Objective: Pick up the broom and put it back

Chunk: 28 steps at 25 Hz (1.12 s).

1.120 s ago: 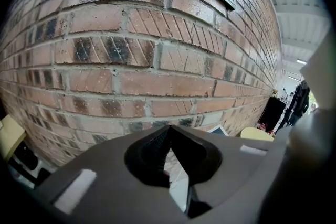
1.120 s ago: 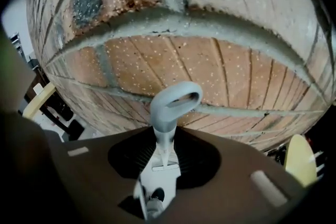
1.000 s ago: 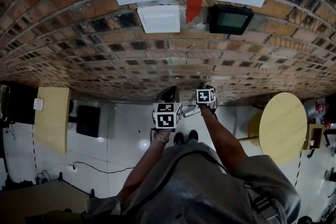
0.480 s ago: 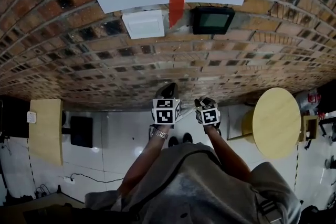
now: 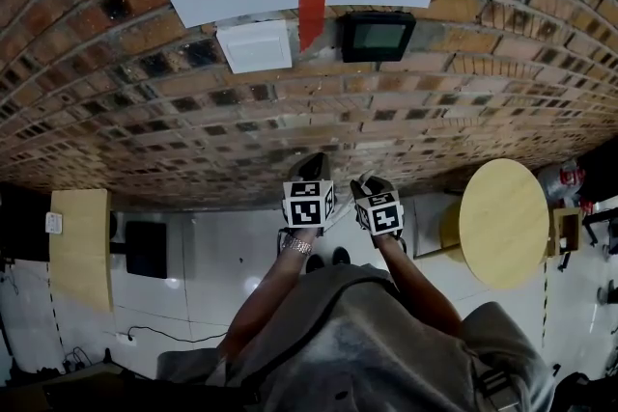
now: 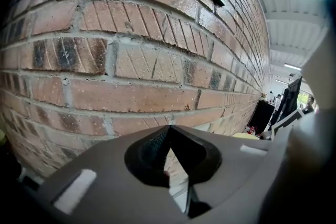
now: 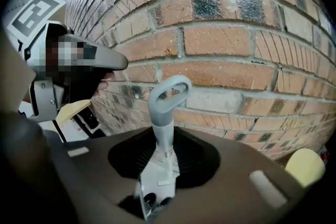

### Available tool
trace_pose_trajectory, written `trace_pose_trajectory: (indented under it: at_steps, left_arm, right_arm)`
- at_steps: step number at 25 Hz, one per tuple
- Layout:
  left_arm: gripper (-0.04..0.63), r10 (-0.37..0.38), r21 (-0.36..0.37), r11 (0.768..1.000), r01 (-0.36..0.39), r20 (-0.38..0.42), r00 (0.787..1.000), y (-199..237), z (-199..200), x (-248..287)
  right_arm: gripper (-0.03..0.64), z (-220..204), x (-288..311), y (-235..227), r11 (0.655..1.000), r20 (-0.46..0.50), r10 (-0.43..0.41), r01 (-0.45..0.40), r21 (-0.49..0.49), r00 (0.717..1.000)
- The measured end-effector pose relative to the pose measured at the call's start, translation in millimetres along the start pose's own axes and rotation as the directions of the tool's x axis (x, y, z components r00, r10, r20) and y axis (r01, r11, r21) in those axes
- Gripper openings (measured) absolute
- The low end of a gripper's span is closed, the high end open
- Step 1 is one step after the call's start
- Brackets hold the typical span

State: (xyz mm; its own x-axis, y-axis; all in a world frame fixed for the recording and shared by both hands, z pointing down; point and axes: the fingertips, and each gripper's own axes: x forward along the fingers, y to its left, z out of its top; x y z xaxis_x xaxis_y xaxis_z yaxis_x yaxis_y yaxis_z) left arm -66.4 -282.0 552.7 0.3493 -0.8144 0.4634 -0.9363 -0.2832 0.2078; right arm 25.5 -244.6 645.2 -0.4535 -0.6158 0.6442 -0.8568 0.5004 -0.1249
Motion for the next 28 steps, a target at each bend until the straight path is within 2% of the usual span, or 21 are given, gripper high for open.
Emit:
trace_pose_trajectory:
  at_steps: [9, 14, 19, 26, 28]
  left_arm:
    - [0.005, 0.01, 0.009, 1.0, -0.01, -0.017, 1.0, 0.8, -6.7, -5.7]
    - [0.005, 0.018, -0.004, 1.0, -0.018, -0.006, 1.0, 2.4, -6.5, -12.8]
    - [0.005, 0.058, -0.016, 0.998, -0.058, -0.019, 0.998, 14.4, -13.6, -26.3]
    - [0.005, 0.131, -0.03, 0.991, -0.133, -0.038, 0.991, 34.7, -23.6, -43.0]
    - [0.005, 0.148, -0.041, 0.988, -0.15, -0.05, 0.988, 36.9, -30.3, -47.7]
  right_arm:
    - [0.098, -12.6, 12.5, -4.3, 1.0, -0.038, -0.012, 0.012, -0.001, 0.999]
    - [0.098, -42.4, 67.4, -17.9, 0.999, -0.129, -0.026, 0.022, -0.031, 0.991]
    - [0.098, -83.1, 128.2, -27.2, 0.998, -0.243, -0.048, 0.037, -0.047, 0.969]
    - [0.098, -68.2, 158.0, -29.4, 1.0, -0.214, -0.012, 0.006, -0.028, 0.977]
    - [0.16, -68.4, 159.4, -27.5, 1.0, -0.218, -0.009, 0.002, -0.031, 0.976]
